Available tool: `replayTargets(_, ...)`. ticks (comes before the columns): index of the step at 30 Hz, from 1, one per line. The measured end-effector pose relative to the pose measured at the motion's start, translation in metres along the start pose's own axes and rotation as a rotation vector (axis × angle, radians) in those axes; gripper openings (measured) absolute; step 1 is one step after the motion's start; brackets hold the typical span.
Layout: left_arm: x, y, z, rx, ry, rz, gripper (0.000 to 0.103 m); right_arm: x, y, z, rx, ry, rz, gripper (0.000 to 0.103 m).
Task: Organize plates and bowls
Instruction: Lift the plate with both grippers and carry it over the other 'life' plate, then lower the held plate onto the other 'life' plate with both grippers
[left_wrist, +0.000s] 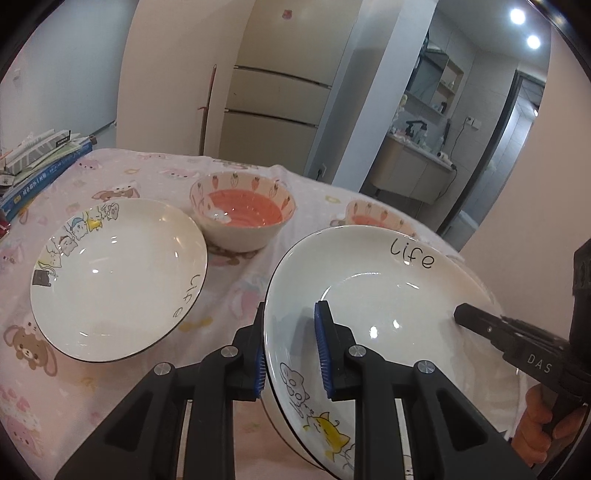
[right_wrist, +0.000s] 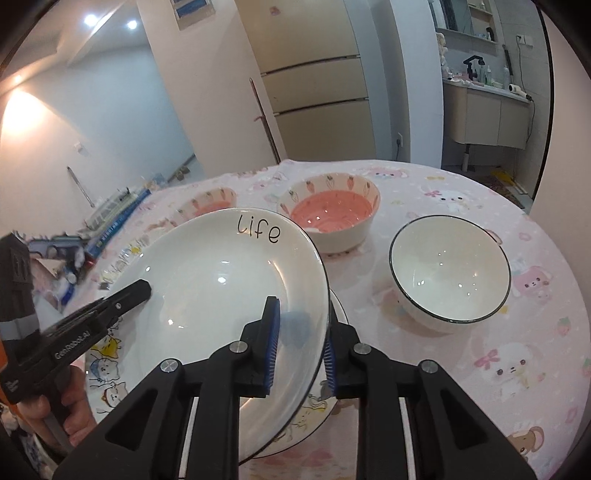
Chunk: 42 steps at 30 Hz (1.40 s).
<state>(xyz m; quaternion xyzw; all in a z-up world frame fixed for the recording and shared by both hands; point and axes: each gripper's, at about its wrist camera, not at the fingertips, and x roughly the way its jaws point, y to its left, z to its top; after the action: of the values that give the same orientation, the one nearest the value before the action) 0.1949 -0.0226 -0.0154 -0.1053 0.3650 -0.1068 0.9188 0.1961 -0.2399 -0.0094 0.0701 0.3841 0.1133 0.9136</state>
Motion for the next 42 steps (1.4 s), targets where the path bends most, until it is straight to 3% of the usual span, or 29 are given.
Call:
replayTargets(15,0.029,0.006,-0.015,-0.004,0.115,0.065,0.024,0.035,-0.005,-0.011,-0.001,0.125,-0.020,0.024)
replayTargets(21,0.031,0.002,-0.018,0.022,0.113,0.103,0.024,0.042,0.000,-0.015,-0.024,0.145,-0.048,0.025)
replayTargets(37,0.039,-0.004,-0.022,0.071,0.138,0.128,0.027,0.045,-0.005,-0.013,-0.028,0.169,-0.058,0.027)
replayTargets(42,0.039,0.002,-0.018,0.054,0.170,0.085,0.027,0.045,-0.005,-0.013,-0.025,0.172,-0.050,0.027)
